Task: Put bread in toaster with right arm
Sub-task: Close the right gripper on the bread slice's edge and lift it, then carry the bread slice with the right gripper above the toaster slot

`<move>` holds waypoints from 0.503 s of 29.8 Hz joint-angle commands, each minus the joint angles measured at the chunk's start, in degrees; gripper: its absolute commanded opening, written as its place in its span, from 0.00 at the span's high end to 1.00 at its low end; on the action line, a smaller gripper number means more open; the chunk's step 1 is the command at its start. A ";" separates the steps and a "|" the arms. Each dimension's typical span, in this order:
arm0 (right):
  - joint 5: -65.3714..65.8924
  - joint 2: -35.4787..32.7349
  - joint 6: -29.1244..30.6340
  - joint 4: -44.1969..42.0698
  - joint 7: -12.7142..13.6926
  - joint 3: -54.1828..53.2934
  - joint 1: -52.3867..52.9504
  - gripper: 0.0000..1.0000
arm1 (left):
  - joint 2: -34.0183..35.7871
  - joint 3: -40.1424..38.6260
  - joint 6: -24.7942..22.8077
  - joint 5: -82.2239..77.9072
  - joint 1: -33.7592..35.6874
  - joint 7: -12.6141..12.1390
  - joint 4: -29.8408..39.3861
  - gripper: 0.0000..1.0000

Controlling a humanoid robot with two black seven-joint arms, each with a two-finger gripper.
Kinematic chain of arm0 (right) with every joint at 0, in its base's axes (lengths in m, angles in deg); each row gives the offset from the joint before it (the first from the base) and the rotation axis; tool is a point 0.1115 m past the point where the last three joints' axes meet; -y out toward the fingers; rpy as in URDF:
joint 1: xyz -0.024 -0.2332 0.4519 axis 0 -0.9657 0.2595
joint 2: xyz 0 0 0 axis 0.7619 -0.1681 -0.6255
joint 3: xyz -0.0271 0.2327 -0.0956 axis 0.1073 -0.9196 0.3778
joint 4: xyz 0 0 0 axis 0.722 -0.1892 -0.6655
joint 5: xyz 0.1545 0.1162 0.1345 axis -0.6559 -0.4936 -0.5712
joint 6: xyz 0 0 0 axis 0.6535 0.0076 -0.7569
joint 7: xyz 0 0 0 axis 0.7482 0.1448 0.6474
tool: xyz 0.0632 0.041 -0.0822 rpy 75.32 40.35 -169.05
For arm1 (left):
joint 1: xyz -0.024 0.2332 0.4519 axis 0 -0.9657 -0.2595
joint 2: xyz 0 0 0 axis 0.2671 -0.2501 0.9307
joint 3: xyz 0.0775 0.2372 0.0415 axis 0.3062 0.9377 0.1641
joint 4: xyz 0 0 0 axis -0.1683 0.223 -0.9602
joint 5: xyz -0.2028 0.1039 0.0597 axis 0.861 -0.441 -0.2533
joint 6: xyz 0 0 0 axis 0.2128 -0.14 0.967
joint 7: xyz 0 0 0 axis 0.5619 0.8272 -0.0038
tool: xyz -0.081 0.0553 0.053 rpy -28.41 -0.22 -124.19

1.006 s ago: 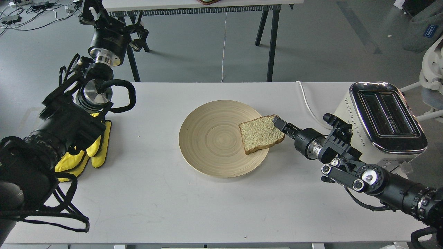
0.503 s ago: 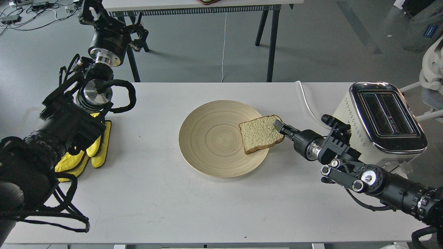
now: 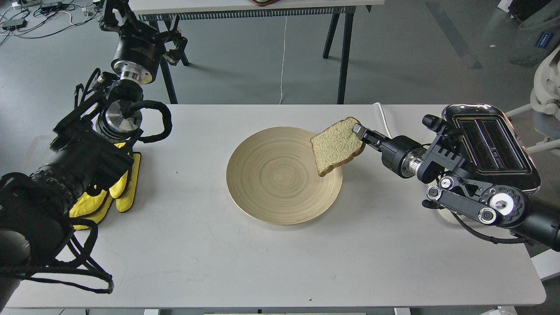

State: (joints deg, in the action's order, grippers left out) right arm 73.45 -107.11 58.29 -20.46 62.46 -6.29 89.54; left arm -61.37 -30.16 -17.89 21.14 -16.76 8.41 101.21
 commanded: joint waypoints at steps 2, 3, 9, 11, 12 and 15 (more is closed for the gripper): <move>0.43 -12.09 0.00 9.44 0.62 -0.01 3.73 0.87 | 0.00 -0.03 -0.01 0.00 0.00 0.00 -0.01 0.00; 0.61 -14.99 0.00 11.46 0.62 -0.01 4.17 0.87 | 0.00 -0.03 0.08 0.00 0.00 0.00 -0.01 0.00; 4.73 -32.30 0.09 20.52 0.62 -0.01 6.19 0.87 | 0.00 0.06 0.08 -0.09 0.00 0.00 -0.01 0.00; 7.37 -37.32 0.18 22.19 0.62 -0.09 6.37 0.87 | 0.00 0.15 0.08 0.00 0.00 0.00 -0.01 0.00; 8.86 -39.78 0.26 23.16 0.44 -0.18 6.37 0.87 | 0.00 0.24 -0.01 -0.09 0.00 0.00 -0.01 0.00; 12.55 -45.67 0.26 25.97 0.44 -0.18 6.28 0.87 | 0.18 0.24 -0.09 -0.17 0.00 -0.09 -0.01 0.00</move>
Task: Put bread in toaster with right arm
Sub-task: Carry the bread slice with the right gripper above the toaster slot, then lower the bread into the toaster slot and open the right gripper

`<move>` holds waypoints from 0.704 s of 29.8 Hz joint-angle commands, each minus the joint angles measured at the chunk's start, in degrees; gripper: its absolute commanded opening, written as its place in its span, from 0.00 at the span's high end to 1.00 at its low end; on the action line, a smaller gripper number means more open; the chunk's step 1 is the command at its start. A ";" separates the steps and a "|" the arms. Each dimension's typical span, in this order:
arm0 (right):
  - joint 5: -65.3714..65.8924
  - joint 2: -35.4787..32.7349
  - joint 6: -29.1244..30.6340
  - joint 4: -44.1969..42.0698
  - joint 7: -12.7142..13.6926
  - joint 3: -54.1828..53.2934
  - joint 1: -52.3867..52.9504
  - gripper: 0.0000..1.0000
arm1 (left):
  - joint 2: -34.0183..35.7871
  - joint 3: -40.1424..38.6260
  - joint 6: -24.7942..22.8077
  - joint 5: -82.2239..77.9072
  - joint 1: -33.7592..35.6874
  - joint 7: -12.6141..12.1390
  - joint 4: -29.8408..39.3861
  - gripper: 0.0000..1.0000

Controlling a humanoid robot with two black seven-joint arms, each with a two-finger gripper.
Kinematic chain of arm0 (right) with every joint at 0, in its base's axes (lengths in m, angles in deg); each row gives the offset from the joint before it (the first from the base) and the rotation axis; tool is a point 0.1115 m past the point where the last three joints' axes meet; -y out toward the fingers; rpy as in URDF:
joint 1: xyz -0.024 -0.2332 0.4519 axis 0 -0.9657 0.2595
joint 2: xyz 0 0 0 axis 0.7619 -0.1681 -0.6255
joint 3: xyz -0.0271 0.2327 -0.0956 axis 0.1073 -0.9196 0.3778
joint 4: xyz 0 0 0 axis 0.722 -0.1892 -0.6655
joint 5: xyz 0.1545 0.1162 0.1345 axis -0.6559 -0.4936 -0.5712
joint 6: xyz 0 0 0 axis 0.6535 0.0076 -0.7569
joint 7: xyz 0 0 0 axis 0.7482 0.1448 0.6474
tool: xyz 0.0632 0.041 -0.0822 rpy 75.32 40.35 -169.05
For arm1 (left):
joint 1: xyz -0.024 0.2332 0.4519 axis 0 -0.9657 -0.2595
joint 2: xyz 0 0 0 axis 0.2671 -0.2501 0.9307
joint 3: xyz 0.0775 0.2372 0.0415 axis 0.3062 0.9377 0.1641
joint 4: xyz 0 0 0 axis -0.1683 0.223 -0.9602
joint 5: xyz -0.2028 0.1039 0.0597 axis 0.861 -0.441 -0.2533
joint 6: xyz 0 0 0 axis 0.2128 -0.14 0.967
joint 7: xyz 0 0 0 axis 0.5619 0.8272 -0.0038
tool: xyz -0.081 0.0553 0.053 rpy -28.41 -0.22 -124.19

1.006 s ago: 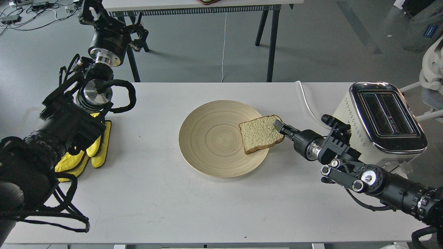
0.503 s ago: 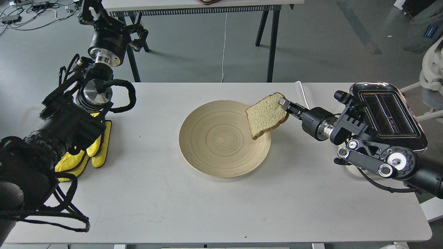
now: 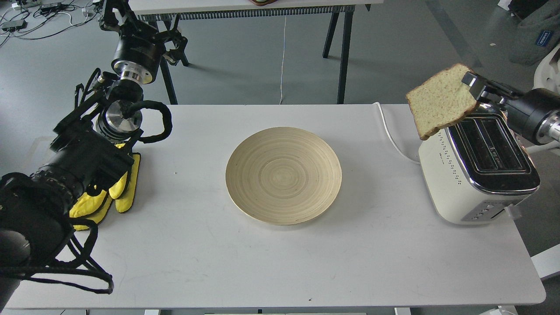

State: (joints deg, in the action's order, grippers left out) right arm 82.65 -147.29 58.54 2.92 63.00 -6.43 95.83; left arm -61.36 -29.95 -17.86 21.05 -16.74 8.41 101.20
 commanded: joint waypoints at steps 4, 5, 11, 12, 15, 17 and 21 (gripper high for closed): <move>4.33 -10.15 0.10 3.75 -0.10 0.05 -0.18 0.87 | 0.17 0.03 -0.13 -0.09 0.06 -0.09 0.00 0.00; 4.33 -10.60 0.10 3.66 -0.10 0.13 -0.36 0.87 | 0.17 0.03 -0.13 -0.09 0.06 -0.09 0.00 0.00; 4.15 -12.45 0.10 3.48 1.04 1.80 -1.59 0.86 | 0.17 0.03 -0.13 0.00 0.06 -0.09 0.00 0.00; 3.89 -12.45 0.01 3.39 1.39 2.50 -1.59 0.87 | 0.17 0.03 -0.13 -0.09 0.06 -0.09 0.00 0.00; 3.53 -11.92 -0.43 3.39 1.75 3.56 -1.76 0.87 | 0.17 0.03 -0.22 -0.09 0.06 -0.09 0.00 0.00; 3.36 -11.75 -0.69 3.39 1.92 4.35 -1.85 0.87 | 0.17 0.03 -0.22 -0.09 0.06 -0.09 0.00 0.00; 3.45 -9.91 -1.66 2.96 2.98 4.70 -2.64 0.87 | 0.08 0.03 -0.22 -0.09 0.06 -0.09 0.00 0.00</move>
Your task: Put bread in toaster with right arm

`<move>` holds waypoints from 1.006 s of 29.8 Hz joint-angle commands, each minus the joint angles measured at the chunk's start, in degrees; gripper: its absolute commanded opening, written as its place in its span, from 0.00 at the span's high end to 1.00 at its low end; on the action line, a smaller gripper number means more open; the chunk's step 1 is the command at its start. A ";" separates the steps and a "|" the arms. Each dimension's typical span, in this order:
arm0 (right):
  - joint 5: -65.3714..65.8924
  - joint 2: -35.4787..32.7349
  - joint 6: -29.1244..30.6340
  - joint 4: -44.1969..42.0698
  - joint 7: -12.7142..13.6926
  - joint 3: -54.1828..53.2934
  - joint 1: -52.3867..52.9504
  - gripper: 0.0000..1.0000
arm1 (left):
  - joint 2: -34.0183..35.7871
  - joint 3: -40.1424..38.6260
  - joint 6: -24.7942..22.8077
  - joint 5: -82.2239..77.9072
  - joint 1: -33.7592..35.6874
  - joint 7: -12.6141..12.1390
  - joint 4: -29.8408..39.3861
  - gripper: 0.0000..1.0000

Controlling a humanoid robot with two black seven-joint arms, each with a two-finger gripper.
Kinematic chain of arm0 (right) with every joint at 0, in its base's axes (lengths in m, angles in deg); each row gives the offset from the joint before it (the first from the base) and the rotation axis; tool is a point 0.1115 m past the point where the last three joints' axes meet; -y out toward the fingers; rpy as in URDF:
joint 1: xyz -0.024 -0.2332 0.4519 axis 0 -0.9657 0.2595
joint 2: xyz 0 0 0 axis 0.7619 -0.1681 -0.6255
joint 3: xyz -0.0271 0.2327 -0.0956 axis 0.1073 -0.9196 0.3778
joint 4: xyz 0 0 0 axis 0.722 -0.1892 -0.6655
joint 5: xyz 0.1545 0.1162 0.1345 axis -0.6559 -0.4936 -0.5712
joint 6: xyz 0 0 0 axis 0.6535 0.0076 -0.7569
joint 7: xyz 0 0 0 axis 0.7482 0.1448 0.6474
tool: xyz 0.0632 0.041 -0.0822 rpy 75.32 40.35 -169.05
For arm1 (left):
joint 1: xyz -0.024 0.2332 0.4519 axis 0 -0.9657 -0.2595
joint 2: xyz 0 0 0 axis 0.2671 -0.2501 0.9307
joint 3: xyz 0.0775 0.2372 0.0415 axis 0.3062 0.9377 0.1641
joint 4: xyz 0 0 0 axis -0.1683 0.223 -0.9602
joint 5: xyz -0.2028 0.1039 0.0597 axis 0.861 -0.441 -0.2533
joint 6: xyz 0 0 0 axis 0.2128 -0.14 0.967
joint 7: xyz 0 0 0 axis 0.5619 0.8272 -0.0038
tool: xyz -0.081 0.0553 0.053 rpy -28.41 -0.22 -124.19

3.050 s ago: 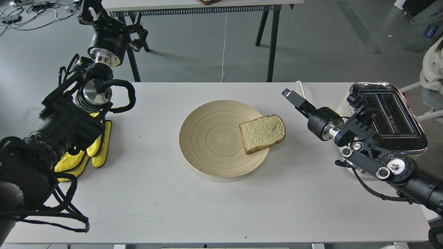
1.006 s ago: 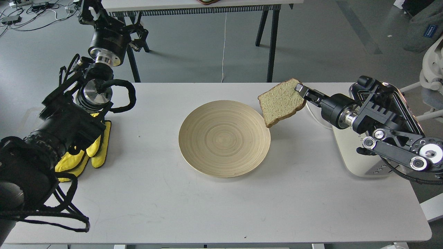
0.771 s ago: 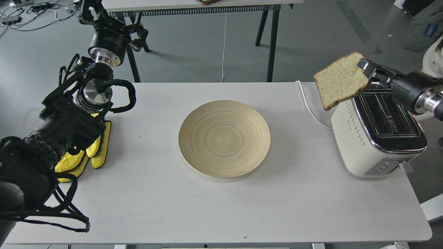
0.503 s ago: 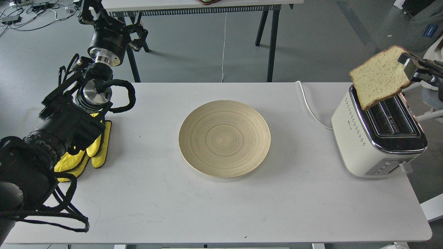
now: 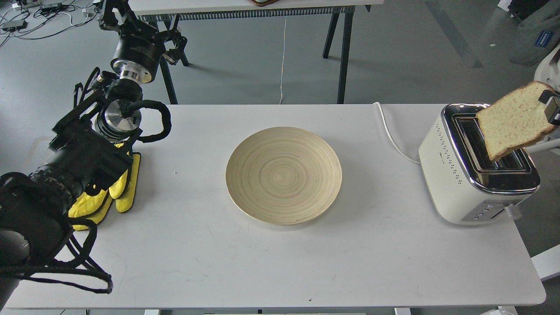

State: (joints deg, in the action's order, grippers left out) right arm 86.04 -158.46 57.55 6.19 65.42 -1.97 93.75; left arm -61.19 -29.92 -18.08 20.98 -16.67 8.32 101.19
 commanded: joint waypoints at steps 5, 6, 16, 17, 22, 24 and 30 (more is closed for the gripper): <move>0.06 3.37 -0.94 -1.10 0.73 0.25 -1.80 0.87 | -0.18 0.00 0.00 -0.02 -0.09 0.08 0.01 0.00; 0.06 3.64 -0.94 -1.36 0.73 0.34 -2.06 0.87 | -0.18 0.00 0.00 0.07 -0.09 0.08 0.01 0.00; -0.38 9.70 -1.29 -5.41 0.38 0.25 -3.38 0.58 | -0.27 0.00 0.00 0.07 -0.09 0.08 0.01 0.00; -0.82 9.96 -1.29 -5.32 0.29 0.08 -3.38 0.54 | -0.27 0.00 0.09 0.07 -0.09 0.08 0.01 0.00; -2.05 10.23 -1.46 -4.88 -0.49 -2.46 -3.29 0.33 | -0.27 0.00 0.00 0.07 -0.09 0.08 0.01 0.00; -3.27 10.23 -1.81 -4.79 -1.63 -5.45 -3.29 0.28 | -0.27 0.00 0.00 0.07 -0.09 0.08 0.01 0.00; -21.35 13.91 -1.73 -4.79 -5.50 -16.69 -3.29 0.04 | -0.27 0.00 0.00 0.07 -0.09 -0.01 0.01 0.00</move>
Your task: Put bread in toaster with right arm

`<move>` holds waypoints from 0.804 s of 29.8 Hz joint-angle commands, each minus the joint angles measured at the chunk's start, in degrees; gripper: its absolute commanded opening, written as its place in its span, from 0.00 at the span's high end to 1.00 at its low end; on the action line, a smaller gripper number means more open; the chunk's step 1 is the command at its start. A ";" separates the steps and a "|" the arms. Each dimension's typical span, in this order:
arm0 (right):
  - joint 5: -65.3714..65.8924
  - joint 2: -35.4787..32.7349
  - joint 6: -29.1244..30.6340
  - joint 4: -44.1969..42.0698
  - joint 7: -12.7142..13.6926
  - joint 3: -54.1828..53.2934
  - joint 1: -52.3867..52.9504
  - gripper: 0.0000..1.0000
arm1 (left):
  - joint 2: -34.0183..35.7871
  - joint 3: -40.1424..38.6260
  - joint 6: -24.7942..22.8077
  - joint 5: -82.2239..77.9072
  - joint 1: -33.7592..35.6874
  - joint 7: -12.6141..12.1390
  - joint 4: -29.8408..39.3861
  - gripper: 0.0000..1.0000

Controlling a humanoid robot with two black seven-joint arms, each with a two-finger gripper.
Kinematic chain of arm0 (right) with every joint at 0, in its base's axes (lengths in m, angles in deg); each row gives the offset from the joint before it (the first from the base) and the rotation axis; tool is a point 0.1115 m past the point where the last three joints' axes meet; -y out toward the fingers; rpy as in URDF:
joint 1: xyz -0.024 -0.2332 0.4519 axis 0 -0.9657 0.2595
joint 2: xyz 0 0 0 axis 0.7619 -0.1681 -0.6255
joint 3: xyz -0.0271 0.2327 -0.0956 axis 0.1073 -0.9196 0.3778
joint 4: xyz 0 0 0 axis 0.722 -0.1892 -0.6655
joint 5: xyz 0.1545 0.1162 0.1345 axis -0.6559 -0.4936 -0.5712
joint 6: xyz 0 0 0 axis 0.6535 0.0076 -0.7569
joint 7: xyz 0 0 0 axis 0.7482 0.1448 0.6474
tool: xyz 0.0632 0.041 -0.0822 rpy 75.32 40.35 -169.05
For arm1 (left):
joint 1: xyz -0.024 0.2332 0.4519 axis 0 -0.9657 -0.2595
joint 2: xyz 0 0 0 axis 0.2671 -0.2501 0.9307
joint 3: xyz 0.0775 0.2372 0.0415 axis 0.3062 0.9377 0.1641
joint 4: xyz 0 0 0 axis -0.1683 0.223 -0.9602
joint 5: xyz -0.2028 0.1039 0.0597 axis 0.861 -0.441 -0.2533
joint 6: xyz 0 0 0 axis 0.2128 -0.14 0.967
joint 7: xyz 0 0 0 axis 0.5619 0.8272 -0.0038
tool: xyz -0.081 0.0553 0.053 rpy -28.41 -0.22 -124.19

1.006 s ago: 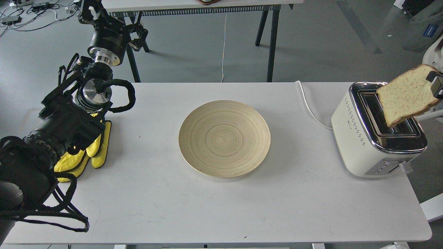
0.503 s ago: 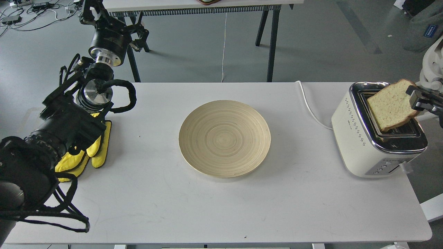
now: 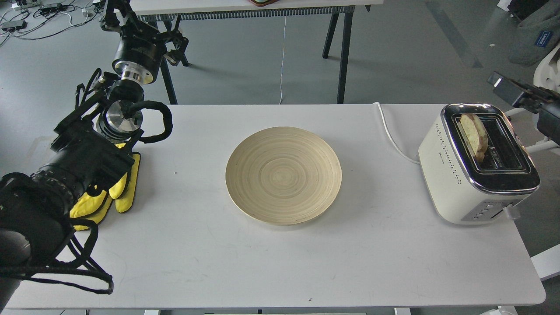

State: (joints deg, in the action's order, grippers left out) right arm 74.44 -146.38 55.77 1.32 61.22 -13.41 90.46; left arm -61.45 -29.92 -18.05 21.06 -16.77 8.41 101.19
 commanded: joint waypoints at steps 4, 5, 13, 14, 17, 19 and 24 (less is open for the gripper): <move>-19.78 4.82 0.76 0.08 -2.27 -12.29 0.00 0.01 | 0.00 0.00 -0.02 -0.01 0.01 0.00 0.00 0.00; -22.41 6.40 0.93 -0.10 -2.36 -13.70 0.00 0.01 | 0.00 0.00 -0.02 -0.01 0.01 -0.09 0.00 0.00; -39.12 20.01 0.93 -6.15 -8.15 -19.42 -0.09 0.01 | 0.00 -0.09 0.06 -0.01 0.01 0.00 0.00 0.00; -41.05 22.04 1.20 -7.91 -9.73 -20.03 -0.09 0.01 | 0.00 -0.09 0.06 -0.01 0.01 0.00 0.00 0.00; -46.94 28.36 4.17 -12.92 -13.95 -21.88 -0.09 0.01 | 0.00 -0.09 0.06 -0.01 0.01 0.00 0.00 0.00; -50.46 32.15 8.29 -16.87 -15.54 -23.89 -0.18 0.01 | 0.09 -0.26 0.06 -0.01 0.01 0.00 0.00 0.00; -58.54 36.38 20.59 -22.51 -15.20 -29.96 -2.19 0.01 | 0.09 -0.62 0.06 -0.01 0.01 0.00 0.00 0.00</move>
State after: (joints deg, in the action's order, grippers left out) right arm 20.69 -112.22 69.25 -18.32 45.75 -39.94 89.50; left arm -61.38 -30.28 -17.98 21.06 -16.77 8.41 101.20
